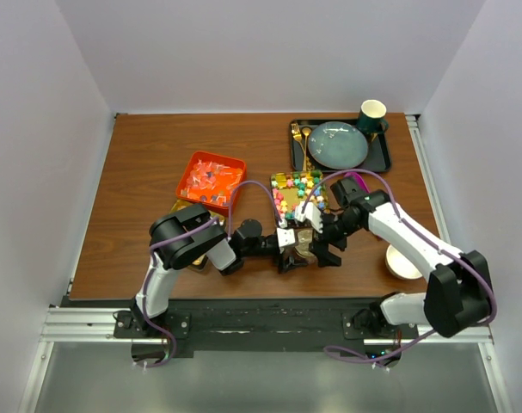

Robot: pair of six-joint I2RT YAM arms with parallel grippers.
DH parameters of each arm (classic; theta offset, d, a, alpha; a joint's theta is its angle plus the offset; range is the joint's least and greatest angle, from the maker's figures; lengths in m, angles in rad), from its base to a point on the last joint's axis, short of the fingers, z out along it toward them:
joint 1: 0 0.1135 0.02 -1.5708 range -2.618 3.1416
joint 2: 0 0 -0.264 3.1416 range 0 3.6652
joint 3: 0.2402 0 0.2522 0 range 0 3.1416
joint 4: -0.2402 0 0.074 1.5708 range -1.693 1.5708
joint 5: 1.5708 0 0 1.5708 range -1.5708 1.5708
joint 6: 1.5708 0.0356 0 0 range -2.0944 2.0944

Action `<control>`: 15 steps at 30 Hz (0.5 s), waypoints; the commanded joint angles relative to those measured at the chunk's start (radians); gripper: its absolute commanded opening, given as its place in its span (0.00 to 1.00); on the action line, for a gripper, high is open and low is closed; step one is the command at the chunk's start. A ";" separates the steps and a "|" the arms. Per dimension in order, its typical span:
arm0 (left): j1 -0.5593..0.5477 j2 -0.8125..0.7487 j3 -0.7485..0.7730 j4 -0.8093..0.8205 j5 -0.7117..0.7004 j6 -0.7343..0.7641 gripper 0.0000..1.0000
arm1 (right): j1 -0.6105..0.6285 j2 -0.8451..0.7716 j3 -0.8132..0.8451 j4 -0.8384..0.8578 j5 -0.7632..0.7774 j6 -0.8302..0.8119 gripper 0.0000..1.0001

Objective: Pack the candies
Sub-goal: Screw the bottle lid onto the packing bottle.

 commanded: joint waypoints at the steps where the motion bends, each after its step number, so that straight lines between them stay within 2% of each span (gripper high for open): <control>1: 0.020 0.116 -0.029 -0.380 -0.165 0.117 0.00 | -0.009 -0.052 -0.020 -0.128 -0.043 0.045 0.94; 5: 0.015 0.126 -0.021 -0.385 -0.169 0.134 0.00 | -0.057 -0.035 0.051 -0.125 -0.066 0.073 0.94; 10: 0.014 0.120 -0.025 -0.383 -0.174 0.134 0.00 | -0.060 0.011 0.106 -0.015 -0.071 0.088 0.95; 15: 0.012 0.113 -0.025 -0.388 -0.169 0.136 0.00 | -0.061 0.092 0.168 0.025 -0.091 0.017 0.95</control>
